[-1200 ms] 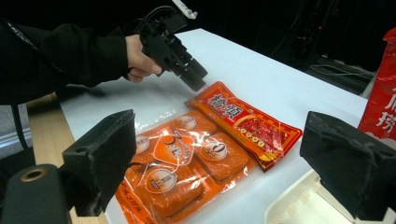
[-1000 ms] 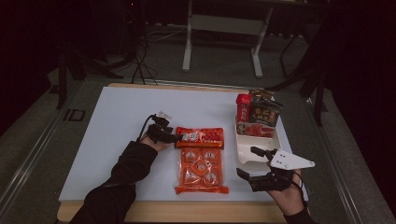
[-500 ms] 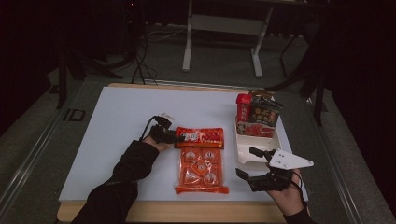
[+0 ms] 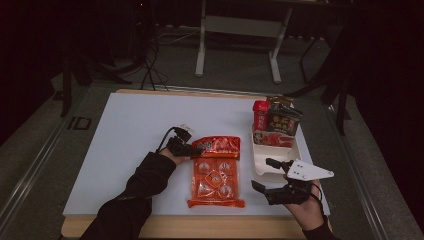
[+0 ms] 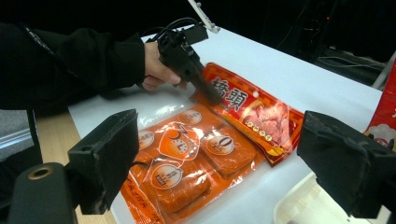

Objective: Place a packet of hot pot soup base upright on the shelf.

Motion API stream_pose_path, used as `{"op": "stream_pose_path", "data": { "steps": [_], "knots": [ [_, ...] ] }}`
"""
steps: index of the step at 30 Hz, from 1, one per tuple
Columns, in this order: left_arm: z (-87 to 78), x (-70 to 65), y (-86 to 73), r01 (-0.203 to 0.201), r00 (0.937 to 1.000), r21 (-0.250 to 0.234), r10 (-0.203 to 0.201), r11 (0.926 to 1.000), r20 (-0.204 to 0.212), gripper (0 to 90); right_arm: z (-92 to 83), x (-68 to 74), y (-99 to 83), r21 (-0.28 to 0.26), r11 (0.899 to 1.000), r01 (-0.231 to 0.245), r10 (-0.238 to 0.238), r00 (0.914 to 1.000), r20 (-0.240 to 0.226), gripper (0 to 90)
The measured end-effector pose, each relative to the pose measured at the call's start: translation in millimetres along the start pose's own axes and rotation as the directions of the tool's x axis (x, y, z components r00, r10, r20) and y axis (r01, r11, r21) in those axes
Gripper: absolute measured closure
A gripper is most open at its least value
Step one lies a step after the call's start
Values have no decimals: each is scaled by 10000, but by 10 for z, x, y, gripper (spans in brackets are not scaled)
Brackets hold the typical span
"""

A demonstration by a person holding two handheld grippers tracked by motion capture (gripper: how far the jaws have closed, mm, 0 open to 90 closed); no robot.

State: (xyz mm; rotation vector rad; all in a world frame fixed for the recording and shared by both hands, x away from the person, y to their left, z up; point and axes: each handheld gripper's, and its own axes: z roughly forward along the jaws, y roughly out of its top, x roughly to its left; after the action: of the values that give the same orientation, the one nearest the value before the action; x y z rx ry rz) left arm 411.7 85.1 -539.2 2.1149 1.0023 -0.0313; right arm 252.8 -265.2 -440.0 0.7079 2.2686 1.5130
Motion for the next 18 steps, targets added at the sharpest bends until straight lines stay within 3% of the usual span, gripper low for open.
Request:
{"op": "stream_pose_path", "data": {
  "steps": [5,18],
  "knots": [
    [-40,-73,-13,-799,9961,-188,791,9966,-388,891,5,0,1,47,10000,-28,28,10000,5,134],
    [-366,-250,80,-1142,9933,-1018,1116,9882,-304,896,2,-8,14,111,9999,-52,51,9999,86,140]
  ]
}}
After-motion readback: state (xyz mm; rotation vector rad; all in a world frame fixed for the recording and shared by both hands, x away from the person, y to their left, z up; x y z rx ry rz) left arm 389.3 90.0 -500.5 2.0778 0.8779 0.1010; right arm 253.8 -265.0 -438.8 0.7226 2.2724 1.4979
